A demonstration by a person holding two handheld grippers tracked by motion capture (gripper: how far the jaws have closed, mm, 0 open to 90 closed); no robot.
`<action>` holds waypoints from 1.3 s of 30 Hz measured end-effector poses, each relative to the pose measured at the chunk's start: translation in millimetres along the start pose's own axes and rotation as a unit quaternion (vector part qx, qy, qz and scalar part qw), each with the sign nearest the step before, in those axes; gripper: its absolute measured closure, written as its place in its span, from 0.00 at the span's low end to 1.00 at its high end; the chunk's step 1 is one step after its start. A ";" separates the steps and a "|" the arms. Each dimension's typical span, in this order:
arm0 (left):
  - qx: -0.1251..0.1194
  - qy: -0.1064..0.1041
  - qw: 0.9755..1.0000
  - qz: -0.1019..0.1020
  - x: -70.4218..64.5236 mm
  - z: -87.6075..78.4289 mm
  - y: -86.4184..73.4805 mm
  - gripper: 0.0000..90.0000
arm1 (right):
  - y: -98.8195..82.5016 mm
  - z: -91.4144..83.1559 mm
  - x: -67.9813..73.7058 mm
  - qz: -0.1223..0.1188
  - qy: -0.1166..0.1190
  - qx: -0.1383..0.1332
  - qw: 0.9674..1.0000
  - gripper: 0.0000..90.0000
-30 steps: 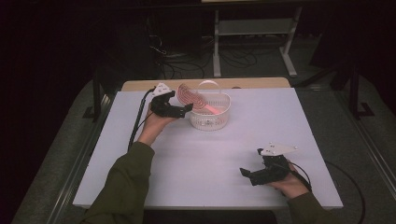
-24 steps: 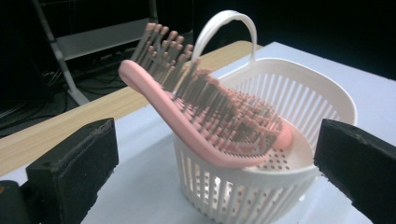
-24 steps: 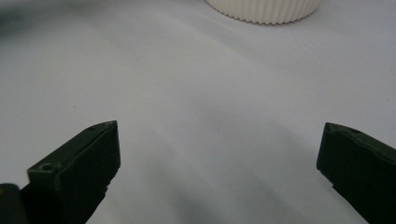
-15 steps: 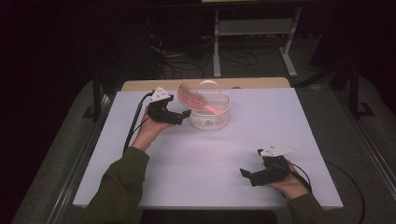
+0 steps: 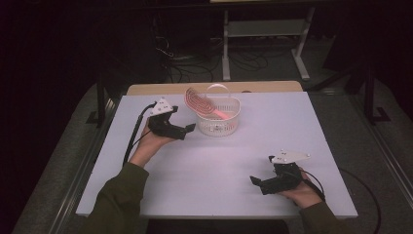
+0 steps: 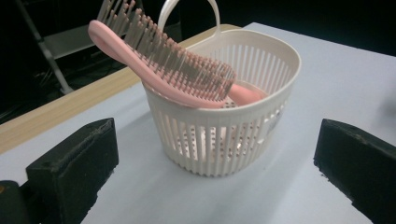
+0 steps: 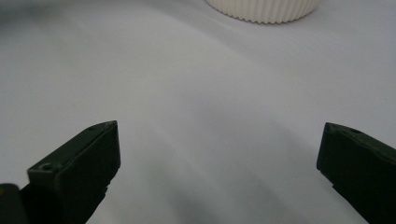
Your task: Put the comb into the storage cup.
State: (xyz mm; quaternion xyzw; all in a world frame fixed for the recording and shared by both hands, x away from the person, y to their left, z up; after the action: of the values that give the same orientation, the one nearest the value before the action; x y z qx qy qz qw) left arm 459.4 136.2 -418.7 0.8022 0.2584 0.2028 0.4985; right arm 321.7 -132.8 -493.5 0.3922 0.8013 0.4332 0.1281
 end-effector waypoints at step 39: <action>0.057 -0.026 0.998 0.006 -34.7 -64.9 -67.2 0.00 | 0.2 -0.8 -1.8 0.001 -0.001 -0.002 1.000 0.00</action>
State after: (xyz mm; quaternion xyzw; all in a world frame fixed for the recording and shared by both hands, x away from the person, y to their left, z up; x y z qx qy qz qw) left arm 380.1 184.7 -454.6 0.8359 0.2517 0.1693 0.4575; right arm 322.6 -134.5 -493.1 0.3931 0.7999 0.4347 0.1289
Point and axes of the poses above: each handheld gripper's, and its own axes: z roughly forward along the jaws, y roughly out of its top, x roughly to its left, the point moved 9 cm from there along z, roughly forward along the jaws, and after that the axes turned 3 degrees about z, right-handed, at the moved point
